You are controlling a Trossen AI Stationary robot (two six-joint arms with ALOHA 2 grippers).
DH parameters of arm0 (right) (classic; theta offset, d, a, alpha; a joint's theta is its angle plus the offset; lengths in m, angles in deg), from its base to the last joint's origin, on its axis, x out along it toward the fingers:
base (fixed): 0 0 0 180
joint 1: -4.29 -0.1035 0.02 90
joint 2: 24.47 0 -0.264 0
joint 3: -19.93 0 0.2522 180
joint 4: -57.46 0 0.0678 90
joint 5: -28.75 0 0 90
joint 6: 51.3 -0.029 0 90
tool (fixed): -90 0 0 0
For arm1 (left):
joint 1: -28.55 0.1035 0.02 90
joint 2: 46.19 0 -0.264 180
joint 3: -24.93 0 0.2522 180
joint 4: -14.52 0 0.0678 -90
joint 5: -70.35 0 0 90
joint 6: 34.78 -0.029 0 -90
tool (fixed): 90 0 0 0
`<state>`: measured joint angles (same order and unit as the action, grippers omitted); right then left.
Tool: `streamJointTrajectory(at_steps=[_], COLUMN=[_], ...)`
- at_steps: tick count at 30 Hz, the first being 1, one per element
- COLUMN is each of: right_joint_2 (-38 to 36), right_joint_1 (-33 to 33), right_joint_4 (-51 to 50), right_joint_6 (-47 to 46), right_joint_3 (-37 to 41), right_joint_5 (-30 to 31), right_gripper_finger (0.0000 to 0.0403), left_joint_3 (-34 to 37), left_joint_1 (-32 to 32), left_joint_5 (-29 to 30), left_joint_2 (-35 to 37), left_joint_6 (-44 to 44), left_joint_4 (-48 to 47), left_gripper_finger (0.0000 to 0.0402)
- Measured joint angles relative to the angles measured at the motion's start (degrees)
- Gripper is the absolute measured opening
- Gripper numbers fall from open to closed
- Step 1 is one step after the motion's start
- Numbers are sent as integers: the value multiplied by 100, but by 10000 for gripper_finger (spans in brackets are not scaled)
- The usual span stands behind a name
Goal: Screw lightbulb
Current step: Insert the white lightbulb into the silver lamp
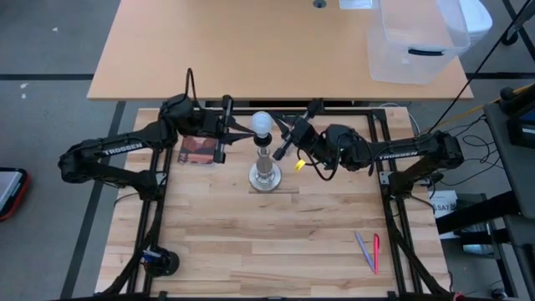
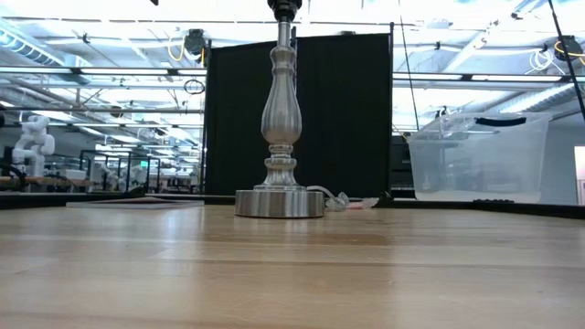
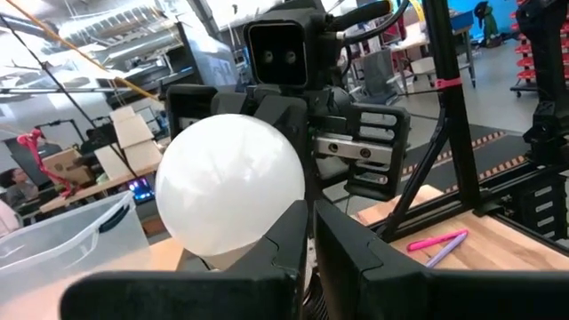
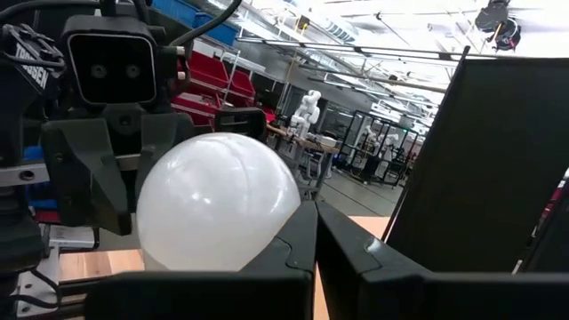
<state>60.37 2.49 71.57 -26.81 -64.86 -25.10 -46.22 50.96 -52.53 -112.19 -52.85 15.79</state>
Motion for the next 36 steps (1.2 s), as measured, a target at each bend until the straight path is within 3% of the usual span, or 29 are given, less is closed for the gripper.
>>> streamJointTrajectory(at_steps=[32, 36], right_joint_2=[-9, -5], right_joint_1=[-496, -569], right_joint_4=[-298, -332], right_joint_6=[-103, -98], right_joint_3=[-9, -9], right_joint_5=[651, 478], right_gripper_finger=[0, 0], left_joint_3=[0, 0], left_joint_1=[176, 288], left_joint_5=[43, 229], left_joint_2=[4, -3], left_joint_6=[97, 130], left_joint_4=[-309, -397], left_gripper_finger=[29, 29])
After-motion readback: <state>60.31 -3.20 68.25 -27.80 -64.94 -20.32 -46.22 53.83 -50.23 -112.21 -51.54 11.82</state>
